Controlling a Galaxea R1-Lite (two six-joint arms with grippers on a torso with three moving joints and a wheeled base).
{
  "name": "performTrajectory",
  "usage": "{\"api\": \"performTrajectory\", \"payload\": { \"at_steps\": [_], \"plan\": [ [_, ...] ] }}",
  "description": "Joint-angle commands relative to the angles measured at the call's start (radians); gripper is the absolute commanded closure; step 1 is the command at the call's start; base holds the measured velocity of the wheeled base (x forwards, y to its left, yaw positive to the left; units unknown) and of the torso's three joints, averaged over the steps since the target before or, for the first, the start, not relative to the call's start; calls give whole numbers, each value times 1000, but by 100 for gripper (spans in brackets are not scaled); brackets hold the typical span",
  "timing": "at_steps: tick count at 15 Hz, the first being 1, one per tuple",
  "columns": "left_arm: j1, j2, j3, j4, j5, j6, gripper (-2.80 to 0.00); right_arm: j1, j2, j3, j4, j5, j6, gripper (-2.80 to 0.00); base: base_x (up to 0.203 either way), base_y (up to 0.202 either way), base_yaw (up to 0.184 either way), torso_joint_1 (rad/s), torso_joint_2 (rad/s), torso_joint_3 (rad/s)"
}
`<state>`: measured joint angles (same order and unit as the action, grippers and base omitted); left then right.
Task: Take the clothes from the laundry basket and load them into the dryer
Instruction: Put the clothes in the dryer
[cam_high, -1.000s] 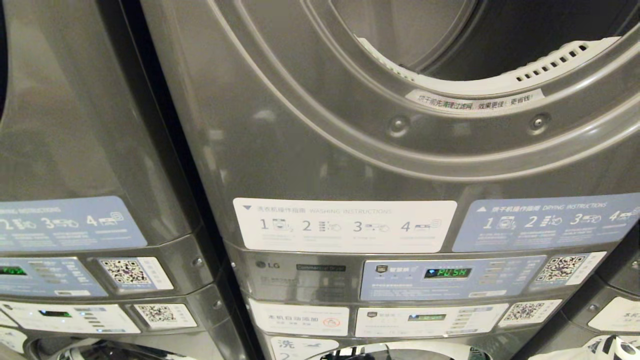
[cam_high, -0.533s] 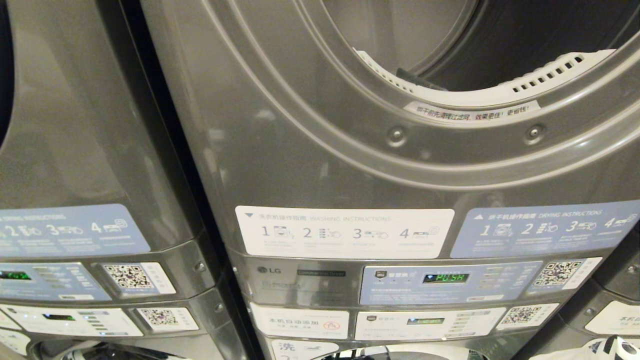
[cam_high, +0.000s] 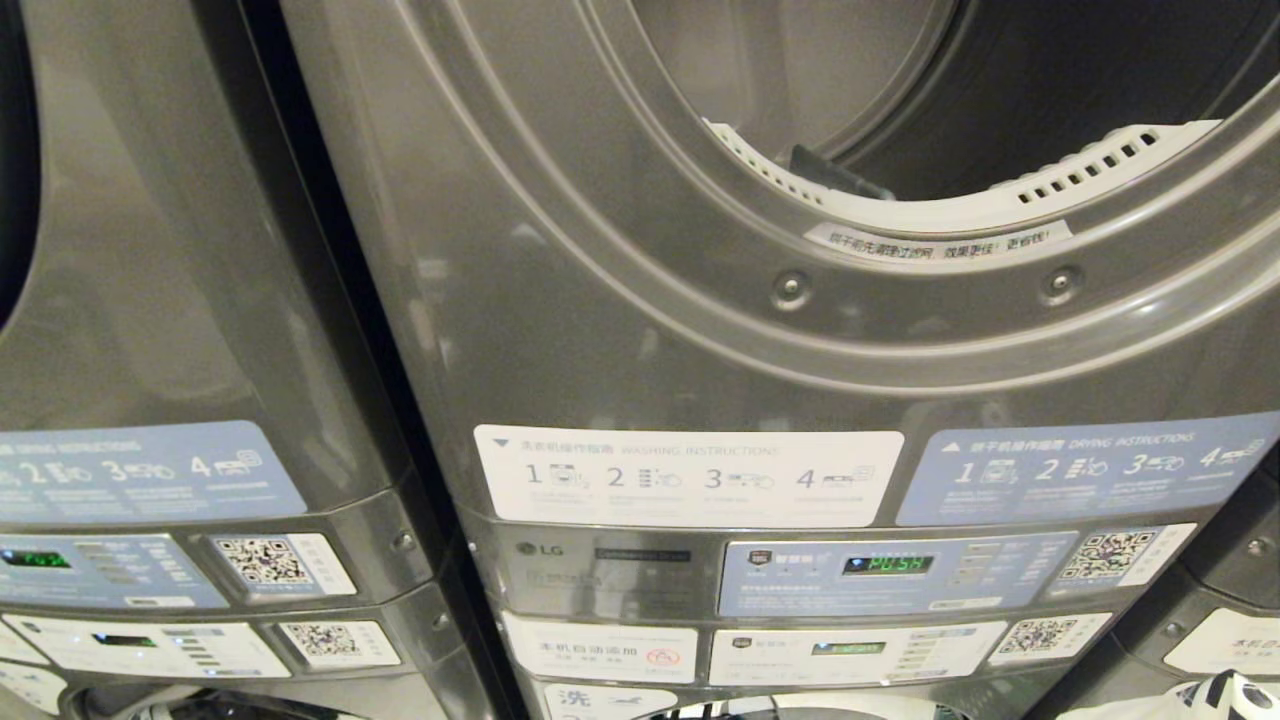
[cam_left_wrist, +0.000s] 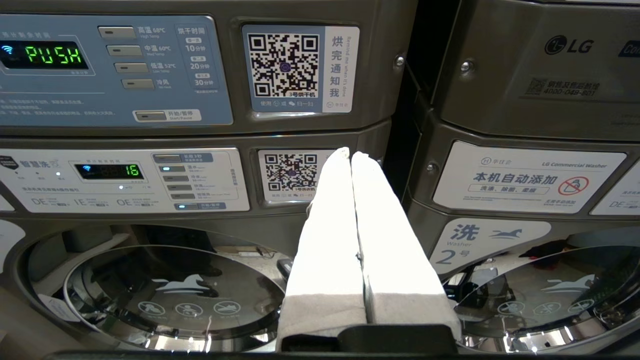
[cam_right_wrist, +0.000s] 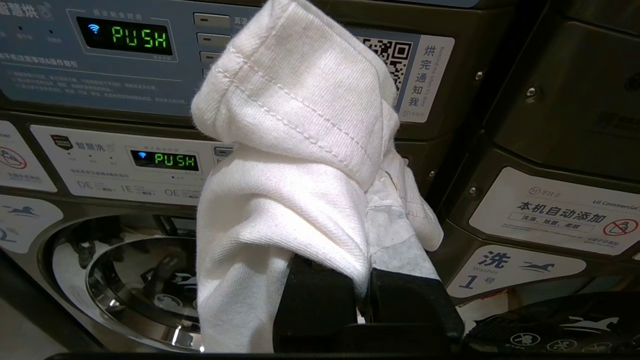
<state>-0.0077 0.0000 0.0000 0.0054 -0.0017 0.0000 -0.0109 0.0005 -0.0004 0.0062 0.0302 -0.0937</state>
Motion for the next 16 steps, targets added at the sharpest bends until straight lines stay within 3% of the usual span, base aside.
{"api": "performTrajectory", "payload": {
  "at_steps": [1,16],
  "plan": [
    [0,0,0,1,0,0,0,0,1,-3,1,-1,9,0,0,0,0,53,-128,-66],
    [0,0,0,1,0,0,0,0,1,0,-3,-7,20,0,0,0,0,64,-117,-60]
  ]
}}
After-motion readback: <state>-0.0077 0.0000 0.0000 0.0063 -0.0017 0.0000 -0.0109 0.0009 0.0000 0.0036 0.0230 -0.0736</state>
